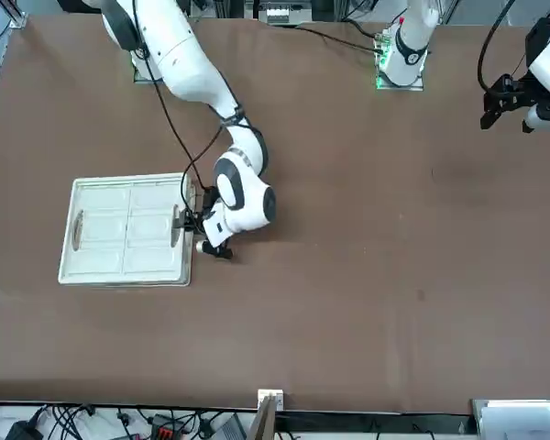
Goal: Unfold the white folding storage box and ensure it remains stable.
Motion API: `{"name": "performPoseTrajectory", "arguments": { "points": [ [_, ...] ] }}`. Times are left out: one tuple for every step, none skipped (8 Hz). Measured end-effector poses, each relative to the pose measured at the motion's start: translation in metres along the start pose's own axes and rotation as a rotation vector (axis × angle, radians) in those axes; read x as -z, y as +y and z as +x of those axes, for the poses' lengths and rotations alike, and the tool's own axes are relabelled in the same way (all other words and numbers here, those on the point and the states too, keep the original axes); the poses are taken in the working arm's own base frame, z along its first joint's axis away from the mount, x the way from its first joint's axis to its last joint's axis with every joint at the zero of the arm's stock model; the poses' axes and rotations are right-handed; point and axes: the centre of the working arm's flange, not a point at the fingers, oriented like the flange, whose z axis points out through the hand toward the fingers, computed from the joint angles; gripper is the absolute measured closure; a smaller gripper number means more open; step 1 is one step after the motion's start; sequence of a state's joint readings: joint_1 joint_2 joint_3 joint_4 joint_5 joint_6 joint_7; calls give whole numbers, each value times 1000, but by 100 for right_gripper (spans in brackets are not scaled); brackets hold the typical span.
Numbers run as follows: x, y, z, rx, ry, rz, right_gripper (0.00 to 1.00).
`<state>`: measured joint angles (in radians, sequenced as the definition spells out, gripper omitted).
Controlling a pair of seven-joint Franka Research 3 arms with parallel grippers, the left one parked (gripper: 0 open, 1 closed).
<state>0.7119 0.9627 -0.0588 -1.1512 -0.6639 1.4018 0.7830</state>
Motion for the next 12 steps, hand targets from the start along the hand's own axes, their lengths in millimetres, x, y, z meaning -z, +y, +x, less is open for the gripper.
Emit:
{"name": "performPoseTrajectory", "arguments": {
  "points": [
    [6,10,0,13,2,-11,71],
    [13,20,-1,17,5,-22,71],
    [19,27,-2,16,12,-41,71],
    [23,30,-4,13,25,-74,71],
    [26,30,-7,10,42,-107,71],
    [30,31,-9,7,59,-141,71],
    [35,32,-11,2,80,-176,71],
    [38,33,-13,-3,97,-206,71],
    [39,33,-14,-7,106,-229,71],
    [40,35,-13,-13,118,-253,71],
    [41,36,-14,-18,134,-280,71],
    [44,36,-15,-24,149,-308,71]
  ]
}}
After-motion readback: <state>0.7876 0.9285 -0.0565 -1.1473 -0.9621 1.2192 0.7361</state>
